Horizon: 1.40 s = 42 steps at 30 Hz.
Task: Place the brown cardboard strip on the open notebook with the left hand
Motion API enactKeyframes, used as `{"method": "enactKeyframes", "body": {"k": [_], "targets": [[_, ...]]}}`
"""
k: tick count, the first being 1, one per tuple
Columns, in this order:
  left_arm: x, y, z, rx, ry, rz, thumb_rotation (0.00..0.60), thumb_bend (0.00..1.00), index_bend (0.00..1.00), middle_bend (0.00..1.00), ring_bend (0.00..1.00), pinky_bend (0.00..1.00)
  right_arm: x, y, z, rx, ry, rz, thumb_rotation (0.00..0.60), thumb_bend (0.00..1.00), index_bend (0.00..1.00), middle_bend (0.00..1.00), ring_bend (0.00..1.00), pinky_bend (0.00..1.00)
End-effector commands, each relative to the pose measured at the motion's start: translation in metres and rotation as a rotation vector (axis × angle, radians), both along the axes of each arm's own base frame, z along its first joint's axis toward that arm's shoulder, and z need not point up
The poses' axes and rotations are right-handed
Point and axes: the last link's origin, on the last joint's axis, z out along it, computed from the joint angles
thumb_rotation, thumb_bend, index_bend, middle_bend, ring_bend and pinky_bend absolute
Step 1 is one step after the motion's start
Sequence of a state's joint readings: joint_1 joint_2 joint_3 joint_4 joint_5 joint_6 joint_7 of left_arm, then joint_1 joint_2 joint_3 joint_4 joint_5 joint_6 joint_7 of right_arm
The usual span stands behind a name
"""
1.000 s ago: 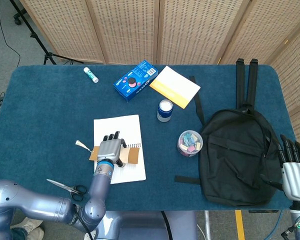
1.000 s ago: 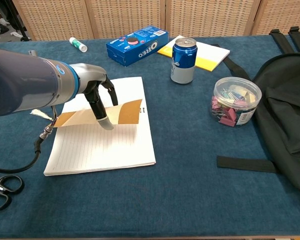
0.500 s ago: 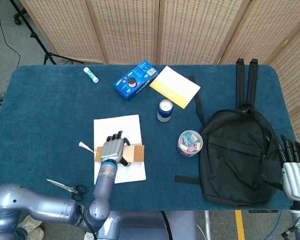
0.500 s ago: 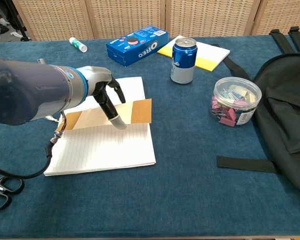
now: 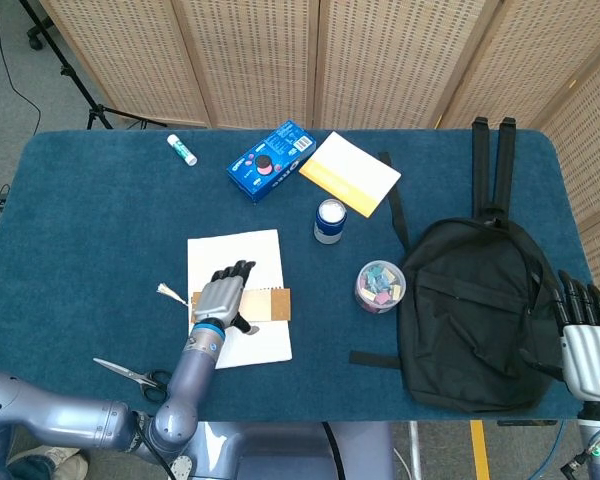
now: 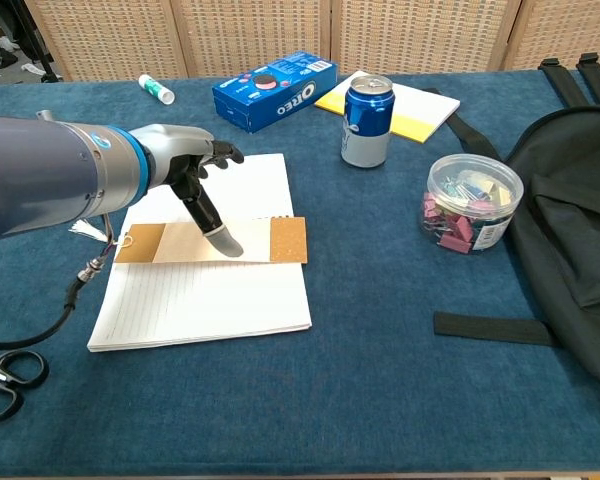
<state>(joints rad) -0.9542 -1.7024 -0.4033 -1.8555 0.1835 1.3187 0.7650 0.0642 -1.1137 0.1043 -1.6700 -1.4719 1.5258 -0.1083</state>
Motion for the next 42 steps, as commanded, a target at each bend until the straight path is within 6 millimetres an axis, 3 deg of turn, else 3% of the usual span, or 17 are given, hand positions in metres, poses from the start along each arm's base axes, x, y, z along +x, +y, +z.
{"method": "enactKeyframes", "body": {"k": [1, 4, 6, 9, 18, 29, 42], "targets": [[-0.012, -0.003, 0.011, -0.006, 0.026, -0.081, 0.6, 0.09, 0.0, 0.0, 0.0, 0.0, 0.0, 0.0, 0.0, 0.001, -0.001, 0.001, 0.6, 0.0, 0.0, 0.0, 0.0, 0.0], [-0.032, -0.004, 0.027, -0.015, 0.034, -0.155, 0.6, 0.1, 0.04, 0.0, 0.0, 0.0, 0.001, 0.0, -0.001, 0.005, 0.001, 0.003, 0.6, 0.0, 0.0, 0.0, 0.0, 0.0], [-0.055, -0.005, 0.046, -0.025, 0.046, -0.238, 0.6, 0.1, 0.14, 0.0, 0.0, 0.0, 0.002, 0.001, -0.004, 0.014, 0.007, 0.008, 0.6, 0.0, 0.0, 0.0, 0.0, 0.0], [-0.076, -0.008, 0.057, -0.074, 0.03, -0.313, 0.6, 0.11, 0.25, 0.0, 0.0, 0.0, 0.003, 0.001, -0.006, 0.019, 0.013, 0.009, 0.6, 0.0, 0.0, 0.0, 0.0, 0.0], [-0.116, -0.03, 0.054, -0.235, 0.0, -0.408, 0.6, 0.12, 0.31, 0.03, 0.04, 0.02, 0.003, 0.001, -0.01, 0.022, 0.025, 0.006, 0.6, 0.0, 0.0, 0.0, 0.0, 0.0], [-0.142, -0.04, 0.045, -0.266, -0.043, -0.403, 0.6, 0.12, 0.32, 0.05, 0.04, 0.02, 0.003, 0.001, -0.008, 0.019, 0.019, 0.006, 0.6, 0.0, 0.0, 0.0, 0.0, 0.0], [-0.145, -0.044, 0.039, -0.303, -0.081, -0.407, 0.6, 0.14, 0.32, 0.05, 0.04, 0.02, 0.003, 0.001, -0.009, 0.024, 0.02, 0.005, 0.6, 0.0, 0.0, 0.0, 0.0, 0.0]]}}
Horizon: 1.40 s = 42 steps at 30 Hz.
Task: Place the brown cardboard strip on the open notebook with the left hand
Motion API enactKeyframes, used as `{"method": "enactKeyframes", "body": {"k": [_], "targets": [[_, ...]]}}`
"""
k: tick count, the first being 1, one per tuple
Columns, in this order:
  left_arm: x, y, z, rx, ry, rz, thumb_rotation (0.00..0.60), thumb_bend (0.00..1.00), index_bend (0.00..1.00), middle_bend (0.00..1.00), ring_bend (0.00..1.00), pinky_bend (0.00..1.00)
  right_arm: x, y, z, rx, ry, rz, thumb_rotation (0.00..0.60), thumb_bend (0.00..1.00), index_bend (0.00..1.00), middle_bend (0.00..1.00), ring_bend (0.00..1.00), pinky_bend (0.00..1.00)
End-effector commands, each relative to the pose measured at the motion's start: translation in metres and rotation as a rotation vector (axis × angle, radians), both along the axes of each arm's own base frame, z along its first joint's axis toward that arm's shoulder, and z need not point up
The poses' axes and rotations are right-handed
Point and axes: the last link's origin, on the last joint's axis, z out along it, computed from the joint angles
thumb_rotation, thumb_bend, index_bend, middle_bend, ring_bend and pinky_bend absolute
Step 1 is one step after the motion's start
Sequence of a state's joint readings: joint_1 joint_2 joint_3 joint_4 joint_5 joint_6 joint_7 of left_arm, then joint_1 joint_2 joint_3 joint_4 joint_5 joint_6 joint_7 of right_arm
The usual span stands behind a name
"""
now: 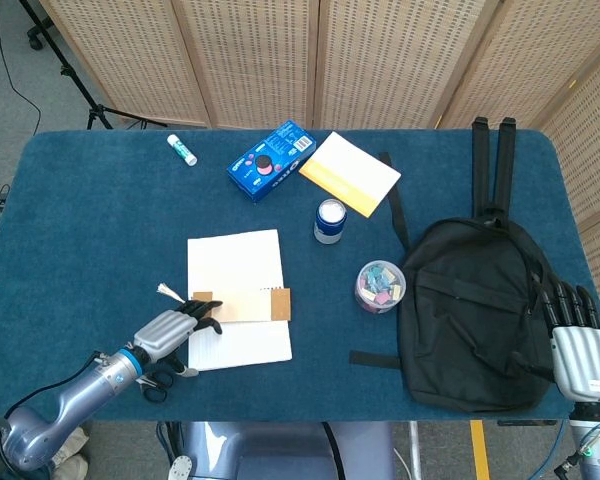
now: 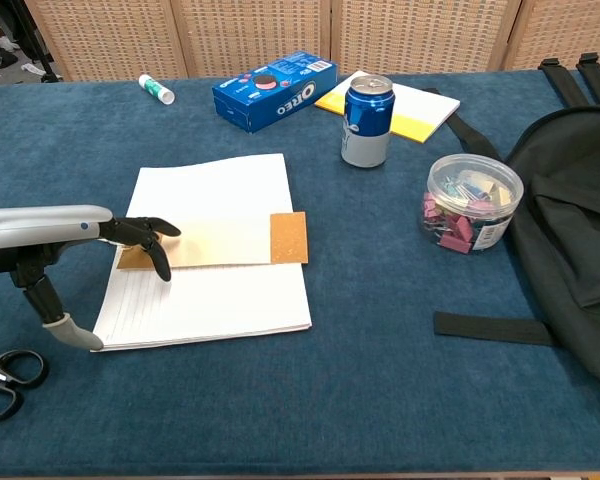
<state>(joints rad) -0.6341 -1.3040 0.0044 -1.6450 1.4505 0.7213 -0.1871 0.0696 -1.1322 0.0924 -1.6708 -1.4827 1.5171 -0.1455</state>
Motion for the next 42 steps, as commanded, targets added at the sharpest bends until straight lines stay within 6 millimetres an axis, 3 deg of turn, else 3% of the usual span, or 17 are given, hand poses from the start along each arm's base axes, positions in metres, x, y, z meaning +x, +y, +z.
{"method": "enactKeyframes", "body": {"k": [1, 14, 31, 42], "targets": [[0.0, -0.001, 0.0, -0.015, 0.0, 0.006, 0.6, 0.14, 0.32, 0.05, 0.04, 0.02, 0.0, 0.0, 0.0, 0.001, 0.0, 0.0, 0.6, 0.0, 0.0, 0.0, 0.0, 0.0], [0.004, -0.014, 0.006, -0.025, -0.011, 0.079, 0.6, 0.19, 0.32, 0.05, 0.04, 0.02, 0.0, 0.001, 0.001, 0.003, -0.011, 0.0, 0.6, 0.0, 0.0, 0.0, 0.0, 0.0], [0.0, -0.014, 0.004, -0.017, 0.015, 0.134, 0.6, 0.19, 0.32, 0.05, 0.04, 0.02, 0.0, 0.0, 0.003, 0.003, -0.019, -0.003, 0.6, 0.0, 0.0, 0.0, 0.0, 0.0], [0.008, -0.018, 0.0, -0.019, -0.037, 0.164, 0.6, 0.21, 0.32, 0.05, 0.04, 0.02, 0.0, 0.0, 0.003, 0.003, -0.023, -0.003, 0.6, 0.0, 0.0, 0.0, 0.0, 0.0]]}}
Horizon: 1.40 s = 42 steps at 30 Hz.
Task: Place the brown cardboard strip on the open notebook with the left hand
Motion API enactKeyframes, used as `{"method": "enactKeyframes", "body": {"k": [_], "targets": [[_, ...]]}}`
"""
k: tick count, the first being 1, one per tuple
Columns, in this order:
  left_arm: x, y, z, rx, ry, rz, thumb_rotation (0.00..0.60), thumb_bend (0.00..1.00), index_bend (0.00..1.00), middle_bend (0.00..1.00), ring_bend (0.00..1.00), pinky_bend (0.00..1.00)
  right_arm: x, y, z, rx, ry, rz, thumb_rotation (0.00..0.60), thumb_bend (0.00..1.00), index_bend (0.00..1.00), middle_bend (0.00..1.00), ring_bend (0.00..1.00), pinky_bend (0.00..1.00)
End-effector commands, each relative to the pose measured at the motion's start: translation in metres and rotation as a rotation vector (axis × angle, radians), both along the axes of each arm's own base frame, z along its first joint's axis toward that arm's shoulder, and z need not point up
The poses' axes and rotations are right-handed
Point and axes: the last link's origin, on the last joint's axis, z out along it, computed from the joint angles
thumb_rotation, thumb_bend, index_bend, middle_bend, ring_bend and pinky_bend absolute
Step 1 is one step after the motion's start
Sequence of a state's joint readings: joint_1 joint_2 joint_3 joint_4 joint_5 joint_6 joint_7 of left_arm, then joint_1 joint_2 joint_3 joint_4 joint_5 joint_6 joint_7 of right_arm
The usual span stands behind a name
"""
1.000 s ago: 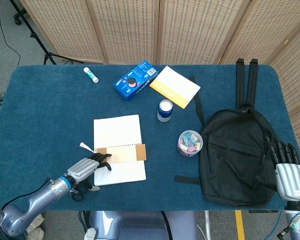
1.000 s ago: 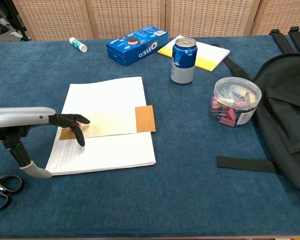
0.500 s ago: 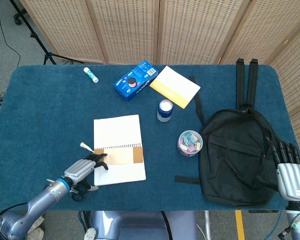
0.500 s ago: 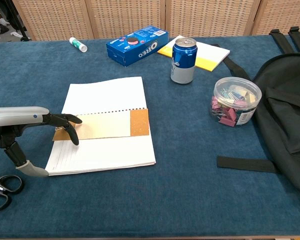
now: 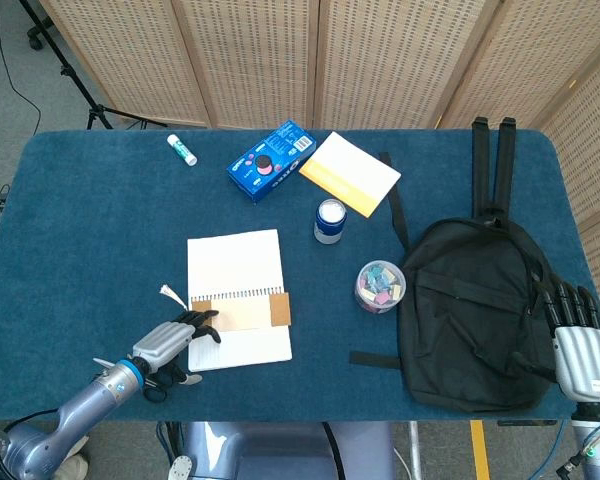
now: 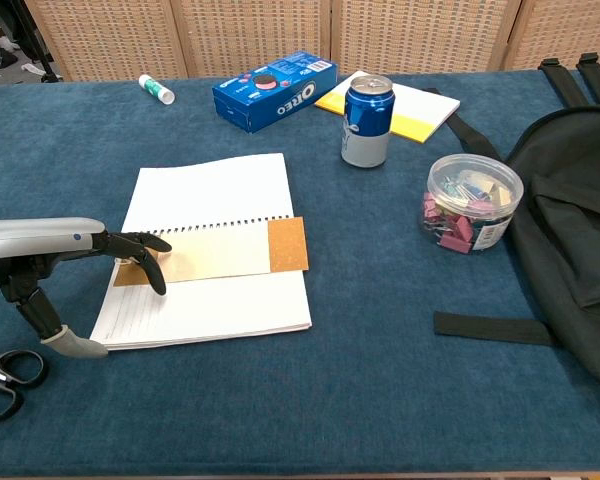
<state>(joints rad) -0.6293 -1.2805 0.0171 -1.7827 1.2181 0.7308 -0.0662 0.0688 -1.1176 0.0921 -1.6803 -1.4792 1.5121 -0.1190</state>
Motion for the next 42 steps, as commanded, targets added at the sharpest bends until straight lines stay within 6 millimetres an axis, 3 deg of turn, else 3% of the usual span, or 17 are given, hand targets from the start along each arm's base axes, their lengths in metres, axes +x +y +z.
{"method": "enactKeyframes", "body": {"k": [1, 27, 42], "targets": [[0.0014, -0.0025, -0.0011, 0.002, -0.017, 0.023, 0.6, 0.21, 0.32, 0.05, 0.04, 0.02, 0.0, 0.0, 0.0005, -0.001, -0.002, 0.0, 0.6, 0.0, 0.0, 0.0, 0.0, 0.0], [0.0026, -0.0097, -0.0029, 0.008, -0.08, 0.109, 0.6, 0.22, 0.32, 0.04, 0.04, 0.02, 0.0007, 0.0006, 0.0018, 0.0, -0.008, 0.003, 0.6, 0.0, 0.0, 0.0, 0.0, 0.0], [0.0017, -0.011, 0.0059, 0.028, -0.119, 0.114, 0.6, 0.21, 0.32, 0.03, 0.04, 0.02, 0.0006, 0.0007, 0.0018, 0.0, -0.006, 0.003, 0.6, 0.0, 0.0, 0.0, 0.0, 0.0]]}}
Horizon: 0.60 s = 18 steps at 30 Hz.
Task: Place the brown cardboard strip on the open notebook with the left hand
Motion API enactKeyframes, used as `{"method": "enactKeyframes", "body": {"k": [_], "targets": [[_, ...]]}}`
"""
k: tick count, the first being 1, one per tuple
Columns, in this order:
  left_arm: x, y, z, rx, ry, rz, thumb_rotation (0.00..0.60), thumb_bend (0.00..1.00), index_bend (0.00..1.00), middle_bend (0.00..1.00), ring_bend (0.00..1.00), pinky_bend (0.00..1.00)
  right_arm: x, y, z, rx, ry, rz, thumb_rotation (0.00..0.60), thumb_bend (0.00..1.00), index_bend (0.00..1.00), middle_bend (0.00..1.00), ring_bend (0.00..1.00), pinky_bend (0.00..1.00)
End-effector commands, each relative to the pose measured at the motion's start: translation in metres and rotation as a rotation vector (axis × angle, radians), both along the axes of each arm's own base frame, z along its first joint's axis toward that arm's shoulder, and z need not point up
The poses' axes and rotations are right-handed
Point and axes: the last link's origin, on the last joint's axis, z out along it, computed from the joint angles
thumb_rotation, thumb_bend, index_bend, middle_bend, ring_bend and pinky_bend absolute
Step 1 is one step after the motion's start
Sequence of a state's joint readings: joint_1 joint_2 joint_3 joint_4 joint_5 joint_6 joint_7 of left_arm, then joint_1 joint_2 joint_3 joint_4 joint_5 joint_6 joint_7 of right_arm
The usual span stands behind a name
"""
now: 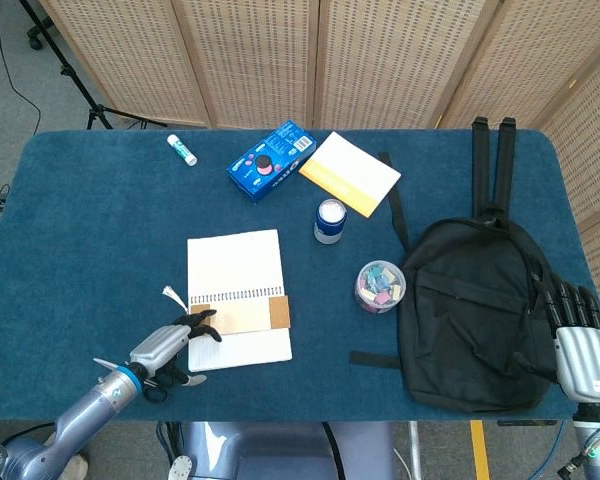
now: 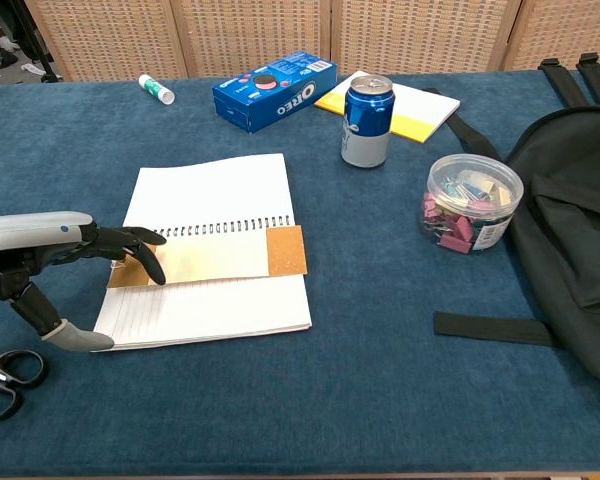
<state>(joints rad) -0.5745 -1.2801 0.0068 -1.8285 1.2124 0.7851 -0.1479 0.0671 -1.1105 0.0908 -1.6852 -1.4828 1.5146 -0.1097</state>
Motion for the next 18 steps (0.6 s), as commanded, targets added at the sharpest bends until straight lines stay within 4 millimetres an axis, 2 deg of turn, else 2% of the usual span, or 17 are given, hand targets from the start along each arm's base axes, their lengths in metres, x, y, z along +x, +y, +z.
{"method": "enactKeyframes", "body": {"k": [1, 7, 10, 12, 15, 18], "targets": [[0.0, 0.0, 0.004, 0.008, -0.012, 0.001, 0.6, 0.21, 0.32, 0.02, 0.04, 0.02, 0.0, 0.0, 0.0, 0.0, 0.0, 0.0, 0.6, 0.0, 0.0, 0.0, 0.0, 0.0], [0.002, -0.002, 0.019, 0.036, -0.061, 0.002, 0.6, 0.19, 0.32, 0.0, 0.04, 0.02, 0.0, 0.0, 0.0, 0.001, 0.001, 0.0, 0.6, 0.0, 0.0, 0.0, 0.0, 0.0], [0.002, -0.002, 0.031, 0.082, -0.094, -0.016, 0.6, 0.12, 0.32, 0.0, 0.01, 0.02, 0.0, 0.0, 0.0, -0.002, 0.001, 0.001, 0.6, 0.0, 0.0, 0.0, 0.0, 0.0], [-0.002, -0.001, 0.048, 0.186, -0.101, -0.059, 0.6, 0.03, 0.23, 0.0, 0.0, 0.01, 0.0, 0.0, 0.0, -0.003, 0.0, 0.001, 0.6, 0.0, 0.0, 0.0, 0.0, 0.0], [-0.013, 0.0, 0.068, 0.345, -0.077, -0.099, 0.6, 0.0, 0.04, 0.0, 0.0, 0.0, 0.0, 0.0, 0.0, -0.004, -0.002, 0.004, 0.6, 0.0, 0.0, 0.0, 0.0, 0.0], [-0.032, -0.007, 0.087, 0.509, -0.031, -0.105, 0.6, 0.0, 0.0, 0.0, 0.0, 0.0, 0.0, -0.001, -0.001, -0.002, -0.002, 0.005, 0.6, 0.0, 0.0, 0.0, 0.0, 0.0]]}}
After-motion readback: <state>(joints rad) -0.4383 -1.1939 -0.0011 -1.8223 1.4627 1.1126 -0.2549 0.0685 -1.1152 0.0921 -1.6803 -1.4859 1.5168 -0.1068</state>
